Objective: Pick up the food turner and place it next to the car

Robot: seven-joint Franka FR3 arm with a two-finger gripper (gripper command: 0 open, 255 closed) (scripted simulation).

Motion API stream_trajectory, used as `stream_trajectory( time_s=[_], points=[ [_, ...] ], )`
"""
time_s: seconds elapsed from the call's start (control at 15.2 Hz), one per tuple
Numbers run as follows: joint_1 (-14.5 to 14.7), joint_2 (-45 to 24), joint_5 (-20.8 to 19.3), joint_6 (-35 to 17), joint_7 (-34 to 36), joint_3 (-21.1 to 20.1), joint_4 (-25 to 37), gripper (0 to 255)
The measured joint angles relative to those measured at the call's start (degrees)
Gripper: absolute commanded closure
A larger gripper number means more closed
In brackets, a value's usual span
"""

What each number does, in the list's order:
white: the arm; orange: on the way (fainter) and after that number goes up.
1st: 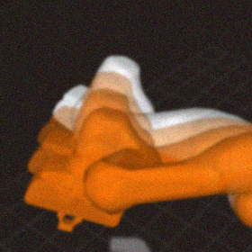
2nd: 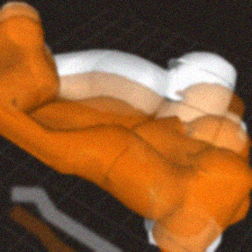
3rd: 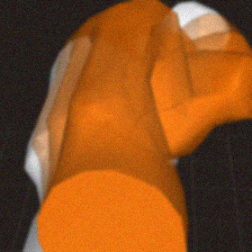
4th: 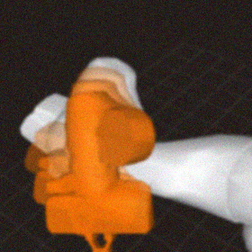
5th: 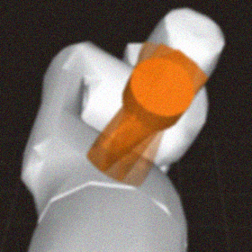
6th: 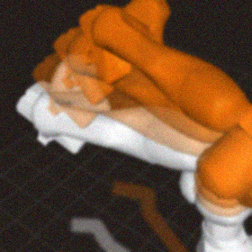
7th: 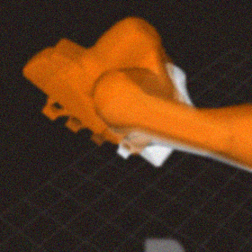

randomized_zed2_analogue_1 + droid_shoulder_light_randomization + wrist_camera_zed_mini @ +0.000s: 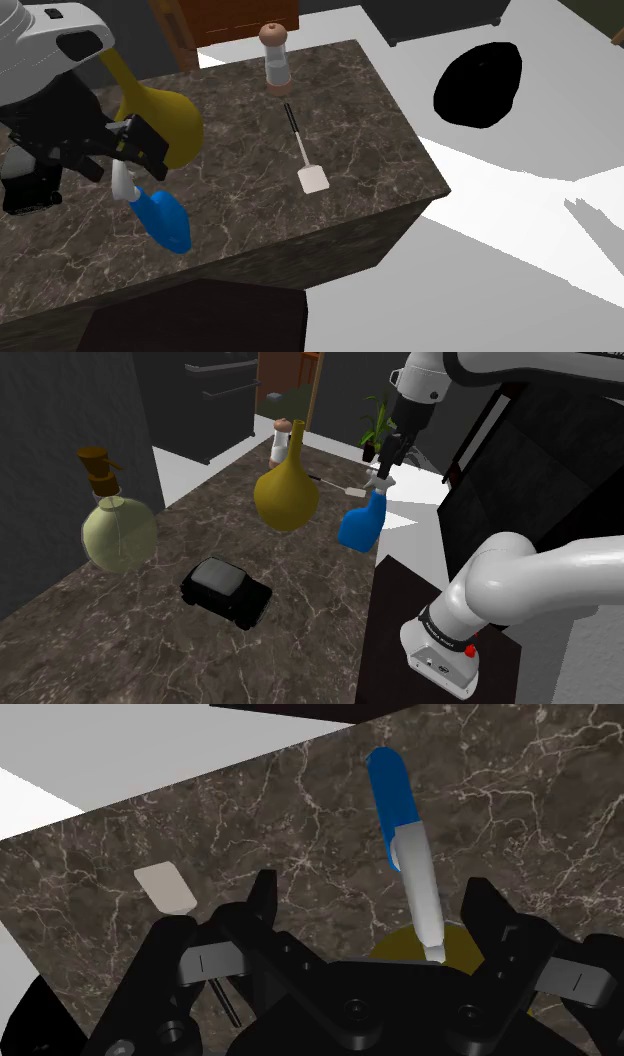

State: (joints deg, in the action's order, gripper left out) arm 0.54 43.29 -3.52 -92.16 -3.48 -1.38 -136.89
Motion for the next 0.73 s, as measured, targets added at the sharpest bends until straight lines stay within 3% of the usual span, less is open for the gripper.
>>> stream_trajectory(
  time_s=[0.13, 0.73],
  points=[
    [-0.05, -0.54, -0.2, -0.76, -0.55, 0.4, -0.12, 0],
    [-1.14, -12.47, -3.33, -14.78, -12.33, 8.95, -0.11, 0]
  ],
)
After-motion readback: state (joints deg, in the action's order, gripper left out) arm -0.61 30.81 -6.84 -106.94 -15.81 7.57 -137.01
